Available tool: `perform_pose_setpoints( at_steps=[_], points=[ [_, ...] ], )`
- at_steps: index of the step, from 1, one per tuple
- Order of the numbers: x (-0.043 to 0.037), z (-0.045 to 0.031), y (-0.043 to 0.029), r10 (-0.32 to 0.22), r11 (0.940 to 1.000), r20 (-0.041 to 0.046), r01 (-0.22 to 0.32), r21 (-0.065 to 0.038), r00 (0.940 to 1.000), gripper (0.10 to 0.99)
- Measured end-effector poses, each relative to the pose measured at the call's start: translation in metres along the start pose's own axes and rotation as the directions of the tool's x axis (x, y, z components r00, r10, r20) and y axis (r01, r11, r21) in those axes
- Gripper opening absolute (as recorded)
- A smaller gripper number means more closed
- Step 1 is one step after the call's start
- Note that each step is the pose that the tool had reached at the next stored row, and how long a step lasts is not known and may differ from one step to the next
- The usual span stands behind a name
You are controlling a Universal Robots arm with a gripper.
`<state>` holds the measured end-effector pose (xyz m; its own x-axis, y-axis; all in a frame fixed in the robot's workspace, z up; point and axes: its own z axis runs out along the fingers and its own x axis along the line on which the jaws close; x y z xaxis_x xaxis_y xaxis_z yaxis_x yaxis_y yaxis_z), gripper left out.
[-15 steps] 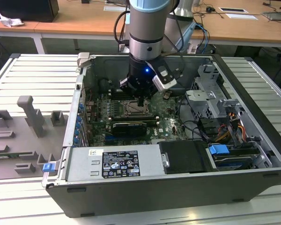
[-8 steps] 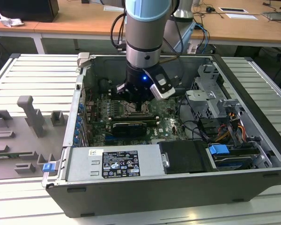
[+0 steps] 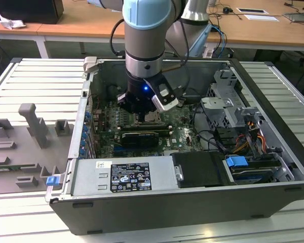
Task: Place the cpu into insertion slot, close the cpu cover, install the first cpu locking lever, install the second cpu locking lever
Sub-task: 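Install the second cpu locking lever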
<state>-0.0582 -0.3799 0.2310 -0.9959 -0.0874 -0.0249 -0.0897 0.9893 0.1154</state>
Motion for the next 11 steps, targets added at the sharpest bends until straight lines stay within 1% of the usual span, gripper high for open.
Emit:
perform_pose_setpoints(
  at_steps=[3,4,5,6,7,8,9,11],
  points=[
    [0.0009,0.0066,-0.0007,-0.001,1.0,0.0,0.001,-0.001,1.0,0.106],
    [0.0021,0.0089,-0.0009,-0.001,1.0,0.0001,0.001,-0.005,1.0,0.106],
    [0.0028,0.0093,-0.001,-0.002,0.9999,0.0006,0.002,-0.012,1.0,0.106],
    [0.0037,0.0095,-0.0016,-0.002,0.9996,0.0022,0.003,-0.029,1.0,0.106],
    [0.0059,0.0094,-0.0075,-0.001,0.9971,0.0066,0.002,-0.076,1.0,0.106],
    [0.0069,0.0093,-0.0104,-0.001,0.9966,0.0073,0.002,-0.083,1.0,0.106],
    [0.0087,0.009,-0.0146,-0.001,0.9957,0.0081,0.002,-0.093,1.0,0.106],
    [0.0112,0.009,-0.0172,-0.001,0.9943,0.0095,0.002,-0.107,1.0,0.106]
  ],
)
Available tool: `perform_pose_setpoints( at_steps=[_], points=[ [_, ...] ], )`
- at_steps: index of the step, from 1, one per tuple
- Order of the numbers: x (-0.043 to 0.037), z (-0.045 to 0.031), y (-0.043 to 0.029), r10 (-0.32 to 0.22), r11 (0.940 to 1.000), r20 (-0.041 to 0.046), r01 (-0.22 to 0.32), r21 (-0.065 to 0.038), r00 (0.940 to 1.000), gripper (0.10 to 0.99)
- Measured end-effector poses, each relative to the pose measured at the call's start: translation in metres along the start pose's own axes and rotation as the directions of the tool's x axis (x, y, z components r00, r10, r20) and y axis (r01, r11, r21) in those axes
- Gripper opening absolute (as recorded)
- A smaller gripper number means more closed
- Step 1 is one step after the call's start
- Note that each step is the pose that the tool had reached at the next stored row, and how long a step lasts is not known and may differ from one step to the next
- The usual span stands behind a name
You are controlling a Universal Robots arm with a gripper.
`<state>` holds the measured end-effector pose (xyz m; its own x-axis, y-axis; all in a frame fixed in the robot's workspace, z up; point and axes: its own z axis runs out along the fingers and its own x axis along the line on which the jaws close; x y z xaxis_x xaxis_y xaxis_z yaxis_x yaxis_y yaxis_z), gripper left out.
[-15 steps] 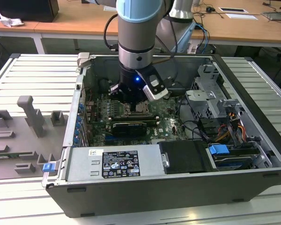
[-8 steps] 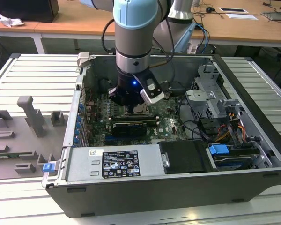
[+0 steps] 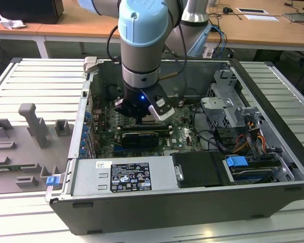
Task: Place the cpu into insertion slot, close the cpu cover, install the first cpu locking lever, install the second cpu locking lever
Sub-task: 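Install the second cpu locking lever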
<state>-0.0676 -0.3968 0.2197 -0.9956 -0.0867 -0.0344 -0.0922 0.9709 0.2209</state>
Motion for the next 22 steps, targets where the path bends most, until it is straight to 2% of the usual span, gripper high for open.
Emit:
perform_pose_setpoints(
  at_steps=[1,2,7,14,15,18,22],
  points=[
    [0.0017,0.0008,-0.0006,0.0,0.9999,0.0012,0.0,-0.013,1.0,0.106],
    [0.0024,0.0024,-0.0009,0.0,0.9998,0.0018,0.0,-0.019,1.0,0.106],
    [0.0033,0.007,-0.0022,0.0,0.9993,0.0035,0.0,-0.036,1.0,0.106],
    [0.0047,0.0176,-0.0054,0.0,0.9991,0.0037,0.0,-0.042,1.0,0.106],
    [0.0052,0.0175,-0.0066,0.001,0.9988,0.0044,0.0,-0.049,1.0,0.106],
    [0.0069,0.0154,-0.0115,0.001,0.9963,0.0079,-0.001,-0.086,1.0,0.106],
    [0.0072,0.0119,-0.015,0.002,0.9942,0.0098,-0.001,-0.107,0.9999,0.106]
  ],
)
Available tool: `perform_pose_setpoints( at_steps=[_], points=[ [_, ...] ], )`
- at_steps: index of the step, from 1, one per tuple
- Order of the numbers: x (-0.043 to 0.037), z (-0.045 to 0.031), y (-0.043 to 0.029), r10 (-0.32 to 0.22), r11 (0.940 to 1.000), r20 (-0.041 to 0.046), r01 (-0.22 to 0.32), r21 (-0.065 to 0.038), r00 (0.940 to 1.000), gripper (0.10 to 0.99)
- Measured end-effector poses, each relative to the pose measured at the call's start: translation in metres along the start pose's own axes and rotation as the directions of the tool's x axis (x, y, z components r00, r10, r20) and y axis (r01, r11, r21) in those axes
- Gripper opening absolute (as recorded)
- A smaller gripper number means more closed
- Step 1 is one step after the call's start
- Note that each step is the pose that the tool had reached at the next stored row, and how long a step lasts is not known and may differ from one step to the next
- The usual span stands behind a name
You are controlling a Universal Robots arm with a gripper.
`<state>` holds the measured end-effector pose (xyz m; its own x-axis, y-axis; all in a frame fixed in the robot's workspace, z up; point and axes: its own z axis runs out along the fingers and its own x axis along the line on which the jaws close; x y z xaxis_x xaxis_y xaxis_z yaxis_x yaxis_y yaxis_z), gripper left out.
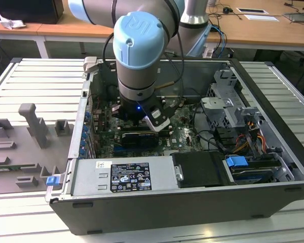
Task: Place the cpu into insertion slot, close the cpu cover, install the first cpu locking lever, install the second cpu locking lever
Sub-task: 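Install the second cpu locking lever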
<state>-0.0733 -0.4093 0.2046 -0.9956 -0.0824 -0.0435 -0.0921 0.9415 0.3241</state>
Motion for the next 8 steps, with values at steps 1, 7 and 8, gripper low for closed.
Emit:
perform_pose_setpoints(
  at_steps=[1,7,8],
  points=[
    [0.0001,-0.0005,-0.0008,0.0,1.0,0.0004,0.0,-0.003,1.0,0.106],
    [0.0026,-0.0033,-0.009,0.0,0.9996,0.0027,0.0,-0.028,1.0,0.106],
    [0.003,-0.0029,-0.0092,0.0,0.9994,0.0032,0.0,-0.035,1.0,0.106]
  ],
)
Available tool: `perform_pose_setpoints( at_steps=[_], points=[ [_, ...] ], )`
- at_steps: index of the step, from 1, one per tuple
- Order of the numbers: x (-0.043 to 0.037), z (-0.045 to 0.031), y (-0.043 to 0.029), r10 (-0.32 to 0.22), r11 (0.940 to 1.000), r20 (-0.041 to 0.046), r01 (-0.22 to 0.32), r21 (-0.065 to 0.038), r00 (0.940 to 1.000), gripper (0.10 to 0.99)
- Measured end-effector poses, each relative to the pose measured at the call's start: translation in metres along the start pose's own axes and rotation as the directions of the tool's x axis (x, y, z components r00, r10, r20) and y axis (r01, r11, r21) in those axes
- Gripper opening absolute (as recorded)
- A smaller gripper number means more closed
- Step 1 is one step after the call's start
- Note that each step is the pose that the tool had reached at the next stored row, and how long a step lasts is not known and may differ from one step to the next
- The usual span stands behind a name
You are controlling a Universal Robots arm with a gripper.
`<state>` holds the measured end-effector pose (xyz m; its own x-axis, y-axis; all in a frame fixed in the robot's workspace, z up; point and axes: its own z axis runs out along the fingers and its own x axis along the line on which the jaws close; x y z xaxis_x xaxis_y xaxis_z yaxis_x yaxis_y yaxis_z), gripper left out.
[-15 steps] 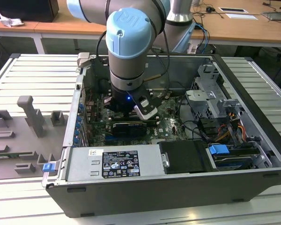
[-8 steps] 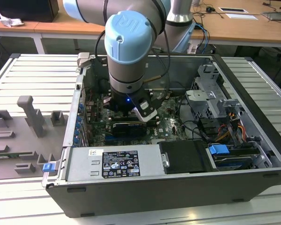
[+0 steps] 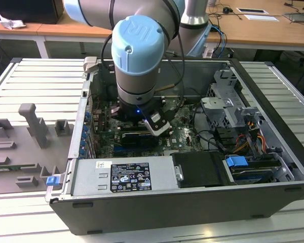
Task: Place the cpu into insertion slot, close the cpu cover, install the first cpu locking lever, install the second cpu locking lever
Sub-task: 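Install the second cpu locking lever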
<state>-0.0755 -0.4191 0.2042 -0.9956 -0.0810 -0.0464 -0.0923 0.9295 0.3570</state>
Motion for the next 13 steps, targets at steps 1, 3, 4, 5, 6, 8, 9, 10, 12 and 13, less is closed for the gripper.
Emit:
perform_pose_setpoints(
  at_steps=[1,3,4,5,6,8,9,10,12,13],
  points=[
    [0.0007,0.0019,-0.0006,0.0,1.0,0.0005,0.0,-0.005,1.0,0.106],
    [0.0012,0.0049,-0.0018,0.0,1.0,0.0005,0.0,-0.007,1.0,0.106],
    [0.0014,0.0065,-0.0024,0.0,1.0,0.0008,0.0,-0.008,1.0,0.106],
    [0.0016,0.0072,-0.0028,0.0,0.9999,0.001,0.0,-0.011,1.0,0.106],
    [0.0019,0.0078,-0.0031,0.0,0.9999,0.0013,0.0,-0.015,1.0,0.106],
    [0.0027,0.009,-0.0039,0.001,0.9997,0.0024,0.0,-0.026,1.0,0.106],
    [0.003,0.0096,-0.0044,0.001,0.9996,0.0027,-0.001,-0.029,1.0,0.106],
    [0.0035,0.0105,-0.0051,0.001,0.9994,0.0031,-0.001,-0.034,1.0,0.106],
    [0.0038,0.0114,-0.0057,0.0,0.9993,0.0035,0.0,-0.039,1.0,0.106],
    [0.0042,0.0118,-0.0058,0.0,0.9991,0.0038,0.0,-0.043,1.0,0.106]
  ],
)
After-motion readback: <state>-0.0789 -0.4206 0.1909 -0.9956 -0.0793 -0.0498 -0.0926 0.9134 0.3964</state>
